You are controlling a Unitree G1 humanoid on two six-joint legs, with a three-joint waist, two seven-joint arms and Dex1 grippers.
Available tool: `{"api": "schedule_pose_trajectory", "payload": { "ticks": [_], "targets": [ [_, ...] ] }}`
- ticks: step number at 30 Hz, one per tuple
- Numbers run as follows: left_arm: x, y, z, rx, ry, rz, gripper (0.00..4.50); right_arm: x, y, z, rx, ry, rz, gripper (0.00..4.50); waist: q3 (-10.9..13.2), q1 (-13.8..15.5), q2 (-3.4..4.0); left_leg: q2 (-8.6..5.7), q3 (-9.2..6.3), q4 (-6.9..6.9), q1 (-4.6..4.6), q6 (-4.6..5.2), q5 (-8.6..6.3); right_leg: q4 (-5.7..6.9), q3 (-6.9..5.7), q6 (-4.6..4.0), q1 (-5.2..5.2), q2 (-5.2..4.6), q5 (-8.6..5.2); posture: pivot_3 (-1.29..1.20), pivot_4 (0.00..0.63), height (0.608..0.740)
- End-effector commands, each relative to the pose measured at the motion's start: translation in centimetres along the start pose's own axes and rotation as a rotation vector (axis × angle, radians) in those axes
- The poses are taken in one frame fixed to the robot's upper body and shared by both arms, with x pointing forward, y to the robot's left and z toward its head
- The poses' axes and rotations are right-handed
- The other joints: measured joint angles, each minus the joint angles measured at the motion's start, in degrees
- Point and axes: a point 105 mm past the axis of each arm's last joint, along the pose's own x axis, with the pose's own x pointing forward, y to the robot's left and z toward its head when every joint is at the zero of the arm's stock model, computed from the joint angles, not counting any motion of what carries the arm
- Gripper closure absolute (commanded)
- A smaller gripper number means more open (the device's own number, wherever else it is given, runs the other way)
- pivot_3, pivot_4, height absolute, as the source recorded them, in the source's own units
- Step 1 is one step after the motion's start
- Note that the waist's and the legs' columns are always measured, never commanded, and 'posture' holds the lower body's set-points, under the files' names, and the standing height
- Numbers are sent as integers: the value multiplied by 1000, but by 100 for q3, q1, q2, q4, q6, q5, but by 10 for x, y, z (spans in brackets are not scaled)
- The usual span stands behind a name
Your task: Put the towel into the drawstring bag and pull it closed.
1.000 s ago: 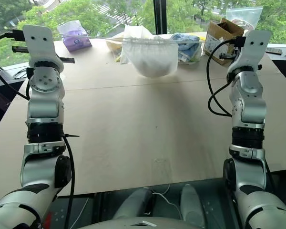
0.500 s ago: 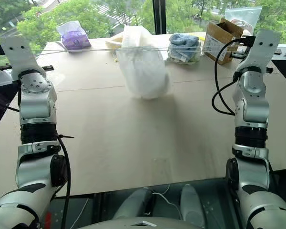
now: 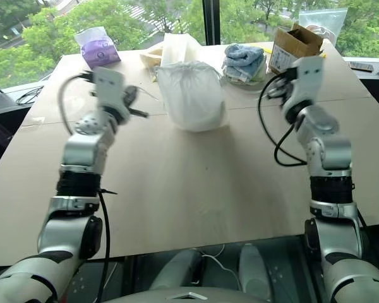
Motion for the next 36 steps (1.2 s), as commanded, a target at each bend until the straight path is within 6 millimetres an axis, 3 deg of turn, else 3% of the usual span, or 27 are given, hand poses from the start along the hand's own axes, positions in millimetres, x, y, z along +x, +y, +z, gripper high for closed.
{"api": "schedule_pose_trajectory", "payload": {
  "ticks": [1, 7, 8, 9, 10, 13, 15, 17, 23, 26, 30, 32, 34, 36],
  "targets": [
    [-17, -21, 0, 53, 14, -183, 4377, -13, 12, -1, -20, 37, 103, 4500, 2, -48, 0, 0, 1, 0, -4, 0, 0, -1, 2, 0, -6, 1, 0, 0, 150, 740],
    [-39, -13, -33, 9, 125, -235, 4377, -31, 23, -21, 28, 124, 239, 4500, 1, 12, 0, 5, 5, 4, 16, -2, 1, 7, 6, -1, 6, 7, 0, 0, 150, 740],
    [-44, -11, -38, 5, 141, -251, 4500, -35, 24, -27, 22, 150, 262, 3852, 1, 35, 0, 5, 4, 6, 16, -2, 1, 6, 5, 0, 9, 7, 0, 0, 150, 740],
    [-50, -8, -42, -2, 155, -267, 4500, -39, 24, -32, 19, 173, 282, 3574, 1, 55, 0, 4, 5, 9, 16, -1, 1, 5, 3, 0, 11, 6, 0, 0, 150, 740],
    [-55, -4, -47, -5, 166, -271, 3841, -42, 23, -35, 22, 188, 295, 3144, 2, 71, 0, 4, 4, 9, 16, -1, 1, 4, 2, 0, 12, 5, 0, 0, 150, 740],
    [-64, 10, -54, 4, 187, -250, 2495, -50, 20, -40, 52, 213, 319, 1538, 2, 139, 0, 3, 3, 8, 16, -1, 0, 3, 1, -1, 11, 4, 0, 0, 150, 740],
    [-76, 6, -55, -7, 188, -315, 1626, -60, 17, -40, 97, 213, 355, 641, 2, 167, -1, 3, -2, 8, 15, -1, 1, 3, -5, -1, 12, 3, 0, 0, 150, 740],
    [-88, 2, -55, -3, 186, -382, 1626, -70, 15, -40, 114, 213, 400, 641, 2, 171, 0, 3, -1, 7, 14, -1, 0, -2, -4, -1, 13, 1, 0, 0, 150, 740],
    [-113, 26, -78, 29, 269, -325, 1626, -115, -6, -58, -17, 282, 501, 641, 4, 241, 0, 3, -13, -1, 10, 5, -4, -28, -20, -1, 21, -1, 0, 0, 150, 740],
    [-135, 23, -99, 65, 347, -374, 1626, -132, -24, -65, -33, 248, 491, 641, 3, 230, 1, 5, 0, -2, 31, 7, -5, -32, -12, -1, 42, -8, 0, 0, 150, 740],
    [-154, 18, -111, 112, 383, -416, 1626, -162, -34, -88, -94, 315, 549, 641, 1, 283, 6, 8, 0, -4, 39, 12, -9, -40, -13, -1, 50, -7, 0, 0, 150, 740],
    [-157, 15, -113, 129, 382, -429, 1626, -155, -49, -88, -178, 288, 476, 641, 0, 285, 9, 8, 2, -6, 40, 16, -12, -41, -12, -1, 50, -9, 0, 0, 150, 740],
    [-152, 13, -109, 124, 344, -414, 1626, -124, -75, -58, -198, 106, 250, 641, 1, 238, 11, 14, 19, -5, 47, 31, -20, -40, -1, -3, 50, -9, 1, 0, 150, 740],
    [-146, 11, -102, 106, 290, -395, 1626, -111, -78, -31, -23, -29, 219, 641, 21, 173, 44, 25, 44, -8, 62, 32, -21, -39, 22, -15, 55, -5, 12, 0, 150, 740]
  ]
}}
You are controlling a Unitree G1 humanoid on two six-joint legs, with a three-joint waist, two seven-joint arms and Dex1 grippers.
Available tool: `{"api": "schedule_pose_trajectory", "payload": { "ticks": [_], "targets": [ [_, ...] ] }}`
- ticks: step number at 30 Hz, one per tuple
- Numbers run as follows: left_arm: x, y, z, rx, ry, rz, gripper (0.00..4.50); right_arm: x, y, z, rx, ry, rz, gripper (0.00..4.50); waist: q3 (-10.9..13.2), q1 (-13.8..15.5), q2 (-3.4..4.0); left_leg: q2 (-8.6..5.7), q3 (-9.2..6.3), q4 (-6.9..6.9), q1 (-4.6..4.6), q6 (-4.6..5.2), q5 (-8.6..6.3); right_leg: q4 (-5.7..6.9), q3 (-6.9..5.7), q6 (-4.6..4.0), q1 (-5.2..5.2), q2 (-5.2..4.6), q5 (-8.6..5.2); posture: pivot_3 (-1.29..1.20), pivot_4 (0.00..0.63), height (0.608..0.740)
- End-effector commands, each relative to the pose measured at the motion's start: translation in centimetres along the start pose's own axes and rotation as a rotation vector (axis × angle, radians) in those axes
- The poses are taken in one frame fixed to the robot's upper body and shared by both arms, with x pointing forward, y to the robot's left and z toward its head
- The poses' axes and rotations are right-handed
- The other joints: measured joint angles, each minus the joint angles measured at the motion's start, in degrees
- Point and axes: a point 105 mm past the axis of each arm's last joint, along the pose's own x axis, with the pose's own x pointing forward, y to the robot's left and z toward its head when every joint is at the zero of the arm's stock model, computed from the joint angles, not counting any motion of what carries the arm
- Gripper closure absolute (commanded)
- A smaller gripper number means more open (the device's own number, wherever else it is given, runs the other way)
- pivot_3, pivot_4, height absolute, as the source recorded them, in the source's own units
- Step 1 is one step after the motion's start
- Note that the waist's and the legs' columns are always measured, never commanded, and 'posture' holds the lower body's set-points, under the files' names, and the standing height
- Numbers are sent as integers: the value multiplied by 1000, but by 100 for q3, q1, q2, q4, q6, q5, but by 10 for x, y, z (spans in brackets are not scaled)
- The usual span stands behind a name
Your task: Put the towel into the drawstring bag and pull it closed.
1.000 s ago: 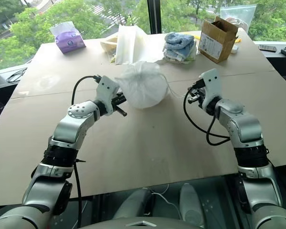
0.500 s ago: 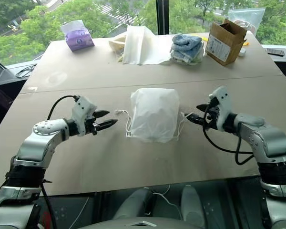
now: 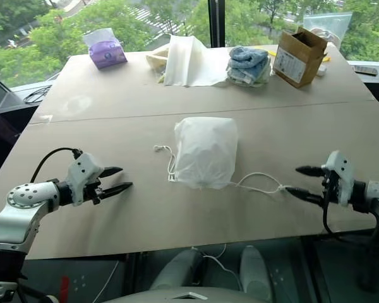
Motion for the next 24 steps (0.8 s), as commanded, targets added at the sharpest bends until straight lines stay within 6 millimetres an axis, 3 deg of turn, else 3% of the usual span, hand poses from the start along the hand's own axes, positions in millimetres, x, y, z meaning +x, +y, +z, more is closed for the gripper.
{"api": "schedule_pose_trajectory", "payload": {
  "ticks": [1, 2, 4, 5, 6, 9, 15, 24],
  "targets": [
    [7, -5, 9, 1, -49, -3, 1626, 1, -16, 55, 126, -227, -44, 641, 17, -14, 30, 1, 8, 2, 0, -1, 3, 1, 8, 0, -1, 2, 6, 0, 150, 740],
    [8, -6, 10, 0, -50, -7, 1626, 1, -2, 48, 143, -172, 47, 641, 18, 23, 26, 2, 6, 3, 0, -2, 4, 2, 5, 4, -1, 2, 9, 0, 150, 740],
    [9, -9, 12, 1, -64, -8, 1626, -16, 40, -3, -16, 142, 291, 641, 10, 174, 11, 8, -27, 4, -7, -3, 3, 4, -27, 2, 0, 6, 9, 0, 150, 740],
    [9, -10, 12, 0, -66, -8, 1626, -25, 53, -16, -33, 221, 374, 641, 7, 261, 8, 10, -59, 5, -21, -6, 3, -5, -61, 0, -4, 13, 8, 0, 150, 740],
    [8, -11, 12, 0, -67, -9, 1626, -25, 55, -14, 11, 195, 372, 641, 3, 278, 4, 9, -70, 1, -25, -28, 13, -27, -76, -1, -3, 24, 7, 0, 150, 740],
    [7, -12, 13, -5, -74, -5, 1626, -17, 39, 14, 85, 17, 264, 641, 14, 175, 24, 8, -49, -5, -41, -21, 9, -52, -59, 1, -1, 4, 8, 0, 150, 740],
    [8, -18, 18, 8, -112, -28, 1626, -25, 24, -6, -24, 33, 201, 641, 14, 126, 17, 8, -23, 4, -22, 9, -7, -46, -47, 8, 3, 12, 20, 0, 150, 740],
    [2, -24, 22, -78, -158, -109, 1626, -22, 26, -5, -4, -12, 193, 641, 15, 107, 20, 9, -18, 1, -24, -13, 6, -44, -40, 6, 1, 7, 20, 0, 150, 740]
  ]
}}
